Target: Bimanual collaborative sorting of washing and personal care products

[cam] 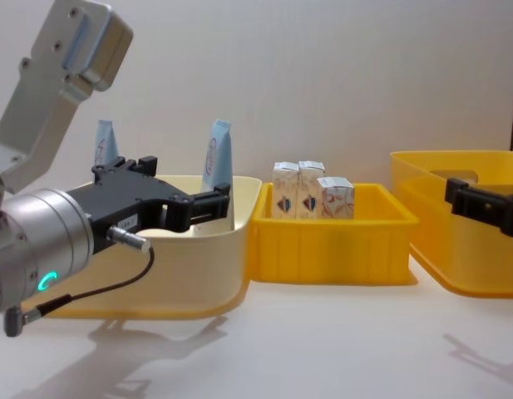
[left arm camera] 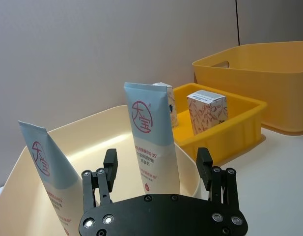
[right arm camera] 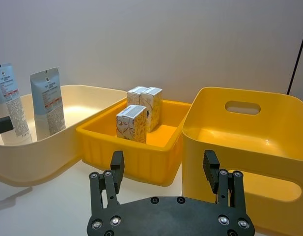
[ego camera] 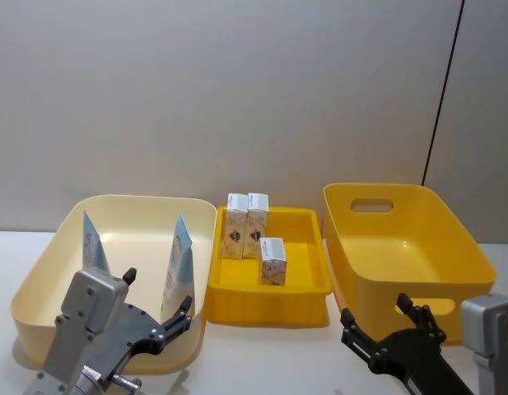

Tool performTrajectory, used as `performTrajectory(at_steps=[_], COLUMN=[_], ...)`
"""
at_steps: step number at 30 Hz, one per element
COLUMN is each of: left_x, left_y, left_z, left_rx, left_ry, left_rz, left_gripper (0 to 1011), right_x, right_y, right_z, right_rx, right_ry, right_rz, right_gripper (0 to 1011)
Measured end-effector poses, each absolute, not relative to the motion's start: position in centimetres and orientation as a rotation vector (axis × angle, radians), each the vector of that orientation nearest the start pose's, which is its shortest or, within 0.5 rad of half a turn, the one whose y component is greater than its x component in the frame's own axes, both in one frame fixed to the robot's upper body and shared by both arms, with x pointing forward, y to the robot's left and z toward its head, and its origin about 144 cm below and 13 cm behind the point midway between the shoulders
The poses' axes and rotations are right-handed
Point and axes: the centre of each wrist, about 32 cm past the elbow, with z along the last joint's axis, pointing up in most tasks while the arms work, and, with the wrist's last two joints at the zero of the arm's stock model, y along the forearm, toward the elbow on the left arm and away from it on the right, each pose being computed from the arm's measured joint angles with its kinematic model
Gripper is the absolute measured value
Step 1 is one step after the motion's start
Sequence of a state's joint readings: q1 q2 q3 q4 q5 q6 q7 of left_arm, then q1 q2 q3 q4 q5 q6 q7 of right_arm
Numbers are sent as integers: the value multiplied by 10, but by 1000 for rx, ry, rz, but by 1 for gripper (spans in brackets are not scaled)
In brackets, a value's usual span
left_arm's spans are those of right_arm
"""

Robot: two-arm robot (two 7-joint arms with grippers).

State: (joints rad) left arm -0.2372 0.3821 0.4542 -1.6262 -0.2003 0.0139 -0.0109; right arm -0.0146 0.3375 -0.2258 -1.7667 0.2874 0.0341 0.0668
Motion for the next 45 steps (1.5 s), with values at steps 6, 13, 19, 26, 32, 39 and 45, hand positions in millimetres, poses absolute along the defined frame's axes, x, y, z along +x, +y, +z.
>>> performTrajectory(at_steps=[6,13,19,26,32,39,45], left_x=[492,492,492,492,492,492,492], left_y=[198,198,198,198,198,198,198], left_z=[1204,1204,1204,1204,1204,1204,1204], left_rx=[61,61,61,61,61,61,61], left_ry=[-268,-268,-268,-268,-268,-268,-268], left_rz=[1124,1124,1124,1124,1124,1124,1124], left_gripper=[1000,1001,1001,1001,1001,1001,1001], right_x=[443,443,443,443,443,443,443], right_y=[-237,-237,-237,-237,-237,-237,-237], right_z=[1189,1189,1189,1189,1189,1189,1189], right_rx=[26,26,26,26,26,26,26], right_ry=[-75,-75,-75,-75,-75,-75,-75], right_rz=[-1229,-1229,-1229,-1229,-1229,-1230,-1230], right_gripper=[1001,1001,1001,1001,1001,1001,1001])
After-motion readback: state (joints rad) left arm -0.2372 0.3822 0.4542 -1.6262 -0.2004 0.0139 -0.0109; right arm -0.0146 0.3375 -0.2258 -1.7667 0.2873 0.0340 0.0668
